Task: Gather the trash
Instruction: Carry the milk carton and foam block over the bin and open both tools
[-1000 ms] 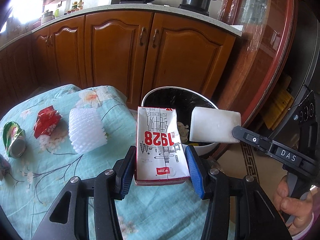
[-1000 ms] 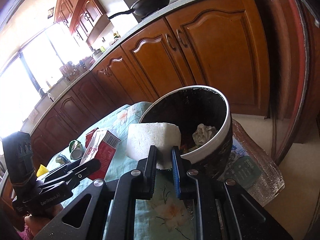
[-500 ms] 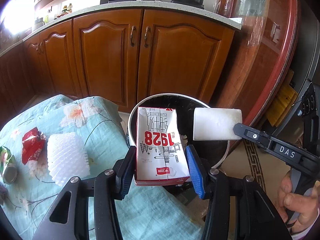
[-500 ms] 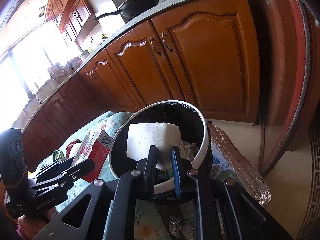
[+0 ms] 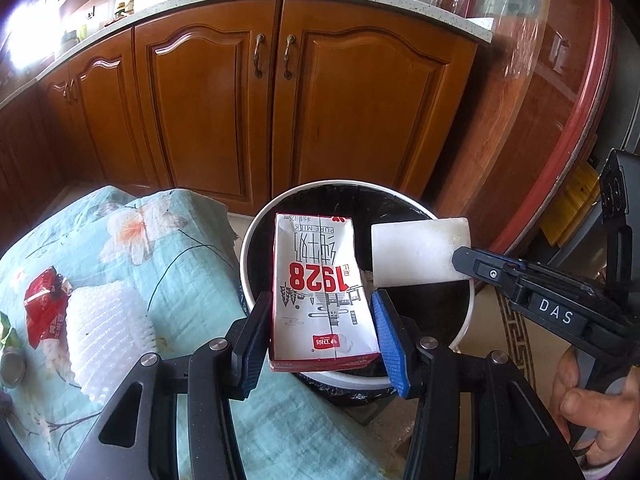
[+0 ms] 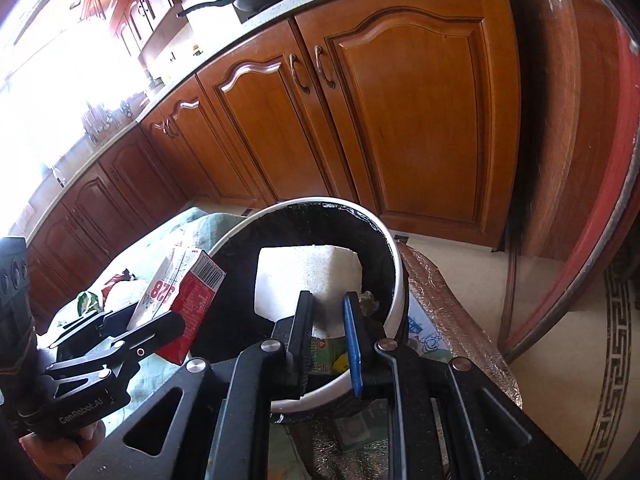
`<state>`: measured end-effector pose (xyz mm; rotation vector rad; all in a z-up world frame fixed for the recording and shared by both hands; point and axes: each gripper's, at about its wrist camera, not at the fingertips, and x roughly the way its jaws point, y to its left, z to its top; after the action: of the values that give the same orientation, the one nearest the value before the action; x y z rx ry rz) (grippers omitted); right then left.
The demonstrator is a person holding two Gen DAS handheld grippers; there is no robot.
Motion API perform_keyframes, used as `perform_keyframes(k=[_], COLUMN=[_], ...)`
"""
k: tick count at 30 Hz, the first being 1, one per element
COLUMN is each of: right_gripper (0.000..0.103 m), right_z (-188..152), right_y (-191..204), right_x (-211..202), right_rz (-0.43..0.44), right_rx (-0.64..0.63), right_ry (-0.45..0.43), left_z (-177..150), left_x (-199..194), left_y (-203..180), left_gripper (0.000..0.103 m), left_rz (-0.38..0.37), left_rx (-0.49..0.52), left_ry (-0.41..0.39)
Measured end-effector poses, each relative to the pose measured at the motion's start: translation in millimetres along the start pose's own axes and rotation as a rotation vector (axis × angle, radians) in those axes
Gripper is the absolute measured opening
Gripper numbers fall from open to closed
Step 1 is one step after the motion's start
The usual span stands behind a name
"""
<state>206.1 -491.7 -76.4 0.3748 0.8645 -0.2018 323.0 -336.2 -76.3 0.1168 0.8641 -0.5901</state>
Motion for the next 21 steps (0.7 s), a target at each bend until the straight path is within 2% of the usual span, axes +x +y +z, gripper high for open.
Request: perform_keyframes(k=[5,9,11,12,14,18,21], right_gripper=[0.017,0.023,0.03,0.037,0.044,0.058,0.075], right_z=[9.1,15.2,16.6,17.0,15.8,9.6,4.2], right_y=[-1.4,-3.2,-4.6,-5.3,-4.2,-3.0,-1.4], right_x=[14.6,20.0,21.3,21.0,17.9,9.4,1.3], right_rz=[-0.005,-0.004,0.002,0.007,0.018,0.034,0.065], right_rx=[-0.007,0.002,0.011,0.013,0.013,0.023,0.042], right_ry=[0.038,0.052,0.056,0.055,0.041,0.014,-0.005], left_z=[8.2,13.7,16.7,16.9,15.4,4.1,-9.1], left_x=[11.7,19.8,23.5,22.8,20.1,5.4,-11.7], left_y=[-0.7,0.2,1.6,2.5,5.1,13.2,19.0], left_gripper=[0.049,0.05,0.055,0.055,0.061,0.061,0.066], left_rz=[0.003,0.001,0.003,-0.002,-0.002,-0.012,0.0], left_rx=[0.007,0.004,-0.009,-0.017,-0.028,-0.061,-0.087], left_ry=[0.02,0.047,0.065,0.061,0.05,0.014,-0.023])
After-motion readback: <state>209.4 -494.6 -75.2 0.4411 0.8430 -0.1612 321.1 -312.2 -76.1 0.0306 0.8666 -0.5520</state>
